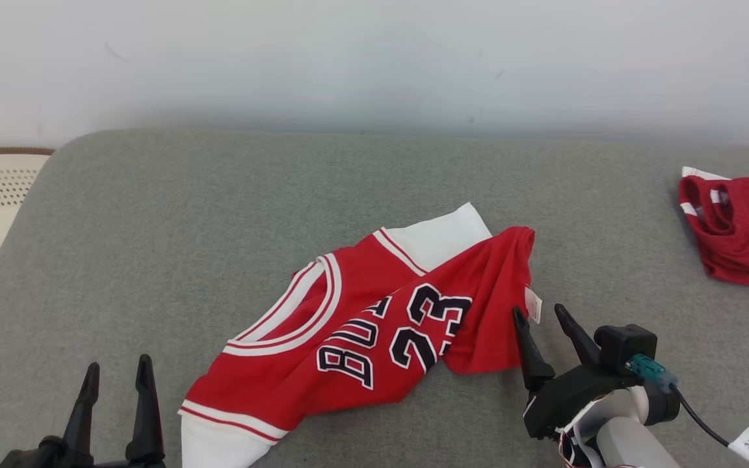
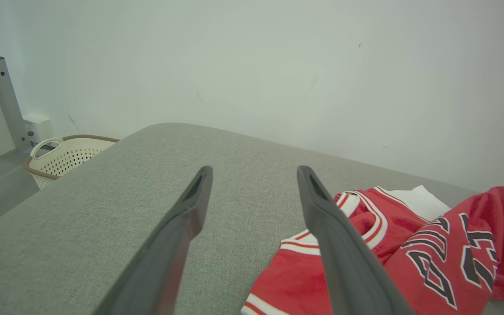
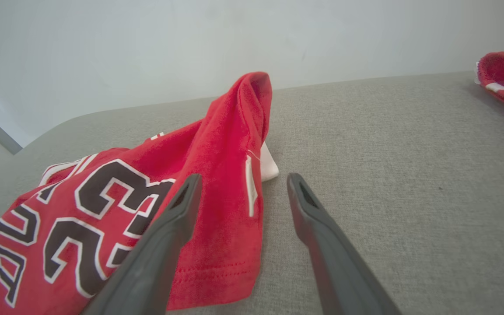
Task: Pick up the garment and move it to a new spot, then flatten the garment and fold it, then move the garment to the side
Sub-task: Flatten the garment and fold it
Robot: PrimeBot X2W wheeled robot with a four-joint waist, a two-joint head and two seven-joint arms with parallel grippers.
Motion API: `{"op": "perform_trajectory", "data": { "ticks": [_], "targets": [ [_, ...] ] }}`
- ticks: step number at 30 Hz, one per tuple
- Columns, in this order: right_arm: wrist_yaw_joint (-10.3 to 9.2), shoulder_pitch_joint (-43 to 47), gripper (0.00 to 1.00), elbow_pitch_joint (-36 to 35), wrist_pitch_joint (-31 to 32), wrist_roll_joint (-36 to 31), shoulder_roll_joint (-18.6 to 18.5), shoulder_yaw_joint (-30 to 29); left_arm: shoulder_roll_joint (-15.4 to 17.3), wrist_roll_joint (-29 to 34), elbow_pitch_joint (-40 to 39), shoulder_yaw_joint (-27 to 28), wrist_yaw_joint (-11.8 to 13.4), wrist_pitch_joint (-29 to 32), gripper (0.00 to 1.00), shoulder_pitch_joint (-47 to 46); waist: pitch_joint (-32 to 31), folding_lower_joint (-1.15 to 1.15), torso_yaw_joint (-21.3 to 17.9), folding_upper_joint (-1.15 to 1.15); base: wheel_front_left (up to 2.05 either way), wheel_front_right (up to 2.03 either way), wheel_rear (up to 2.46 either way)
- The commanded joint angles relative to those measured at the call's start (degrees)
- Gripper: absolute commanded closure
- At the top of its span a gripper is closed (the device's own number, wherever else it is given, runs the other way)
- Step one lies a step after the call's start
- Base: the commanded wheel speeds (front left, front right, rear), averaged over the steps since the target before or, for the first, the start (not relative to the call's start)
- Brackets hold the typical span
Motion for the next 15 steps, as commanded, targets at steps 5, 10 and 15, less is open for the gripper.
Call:
{"op": "perform_trajectory", "data": {
  "ticks": [5,10,15],
  "targets": [
    [-0.02,-3.8,1.0,6.2,-1.1,-1.0,-1.0,0.3,-1.1,1.3,0.8,1.0,-1.3,-0.4,0.0,-0.7,0.9,0.0,2.0,0.0,0.0,0.0,0.0],
    [-0.02,-6.7,1.0,9.0,-2.0,-2.1,-0.6,0.3,-2.0,2.0,1.2,2.6,-2.0,-0.4,0.0,-0.2,1.1,0.0,1.7,0.0,0.0,0.0,0.0],
    [-0.02,-8.5,1.0,7.8,-2.1,-2.6,-2.4,-0.2,-2.9,2.2,1.6,3.8,-2.6,-0.4,0.0,0.0,0.7,0.0,0.8,0.0,0.0,0.0,0.0]
  ]
}}
